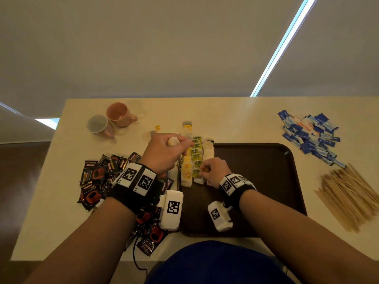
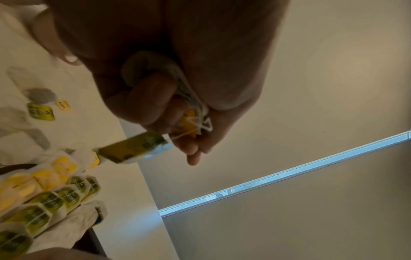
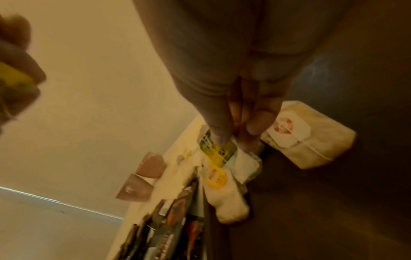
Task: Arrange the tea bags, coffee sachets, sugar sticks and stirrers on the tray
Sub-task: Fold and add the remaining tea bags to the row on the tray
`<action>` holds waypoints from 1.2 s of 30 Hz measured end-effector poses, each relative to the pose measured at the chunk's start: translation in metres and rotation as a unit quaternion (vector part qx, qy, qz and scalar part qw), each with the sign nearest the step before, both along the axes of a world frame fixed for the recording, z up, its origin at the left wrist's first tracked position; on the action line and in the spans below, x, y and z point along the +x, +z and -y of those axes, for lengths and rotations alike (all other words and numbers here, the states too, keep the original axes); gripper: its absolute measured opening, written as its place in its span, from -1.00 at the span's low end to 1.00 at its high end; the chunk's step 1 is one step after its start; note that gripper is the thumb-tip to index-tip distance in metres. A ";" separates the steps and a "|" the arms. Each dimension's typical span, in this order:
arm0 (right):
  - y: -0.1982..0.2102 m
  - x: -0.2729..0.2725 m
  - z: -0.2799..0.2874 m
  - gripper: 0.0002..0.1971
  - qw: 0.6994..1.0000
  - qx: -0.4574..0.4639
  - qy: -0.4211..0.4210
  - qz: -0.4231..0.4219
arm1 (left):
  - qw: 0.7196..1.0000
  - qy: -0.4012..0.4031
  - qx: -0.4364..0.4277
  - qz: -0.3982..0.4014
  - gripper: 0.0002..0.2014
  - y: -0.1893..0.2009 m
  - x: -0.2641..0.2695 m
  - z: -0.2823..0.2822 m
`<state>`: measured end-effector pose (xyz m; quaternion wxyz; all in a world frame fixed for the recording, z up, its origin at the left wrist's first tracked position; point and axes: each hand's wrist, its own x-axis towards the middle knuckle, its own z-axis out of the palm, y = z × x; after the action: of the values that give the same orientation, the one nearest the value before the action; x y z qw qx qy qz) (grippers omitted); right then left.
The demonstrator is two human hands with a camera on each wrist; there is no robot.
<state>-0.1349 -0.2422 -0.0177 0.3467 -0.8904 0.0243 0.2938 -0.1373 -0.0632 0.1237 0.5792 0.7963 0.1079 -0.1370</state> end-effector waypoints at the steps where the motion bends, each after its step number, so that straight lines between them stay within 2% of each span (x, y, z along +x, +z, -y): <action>1: -0.006 -0.001 -0.002 -0.87 1.000 -0.012 -0.009 -0.005 | 1.000 -0.001 -0.003 -0.003 -0.87 0.000 0.001 0.000; 7: -0.025 -0.003 -0.008 -0.90 0.997 -0.050 -0.052 0.021 | 1.000 -0.016 -0.002 0.008 -0.84 -0.004 0.005 -0.001; 11: -0.026 -0.003 -0.011 -0.88 0.994 -0.064 -0.066 0.057 | 1.000 -0.014 -0.012 -0.005 -0.84 -0.006 0.005 -0.002; 17: -0.025 0.000 -0.015 -0.88 0.992 -0.068 -0.083 0.058 | 1.000 -0.004 -0.024 -0.004 -0.82 -0.009 0.005 -0.003; 21: -0.019 -0.001 -0.011 -0.89 0.992 -0.056 -0.103 0.046 | 0.999 0.006 -0.031 -0.008 -0.80 -0.010 0.003 -0.001; 25: 0.009 0.000 0.000 -0.92 0.990 -0.034 -0.101 0.096 | 0.995 0.028 -0.088 -0.026 -0.76 -0.005 0.000 0.000; 27: 0.037 0.002 0.003 -0.98 0.985 0.004 -0.092 0.149 | 0.983 0.057 -0.159 -0.072 -0.63 -0.002 0.000 0.001; 29: 0.070 0.005 0.002 -0.95 0.974 0.069 -0.091 0.196 | 0.949 0.093 -0.270 -0.135 -0.49 0.001 0.001 0.003; 31: 0.102 0.007 0.000 -0.89 0.959 0.129 -0.070 0.243 | 0.916 0.112 -0.349 -0.161 -0.47 0.002 0.001 0.004; 33: 0.125 0.005 -0.002 -0.85 0.951 0.159 -0.029 0.263 | 0.902 0.116 -0.380 -0.171 -0.54 0.003 0.000 0.006; 36: 0.141 0.001 -0.004 -0.86 0.951 0.160 -0.002 0.265 | 0.897 0.117 -0.391 -0.171 -0.60 0.005 -0.002 0.010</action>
<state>-0.1344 -0.2380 0.1232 0.4789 -0.8692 -0.1144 0.0464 -0.1396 -0.0727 0.1292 0.8285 0.4511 0.2355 -0.2338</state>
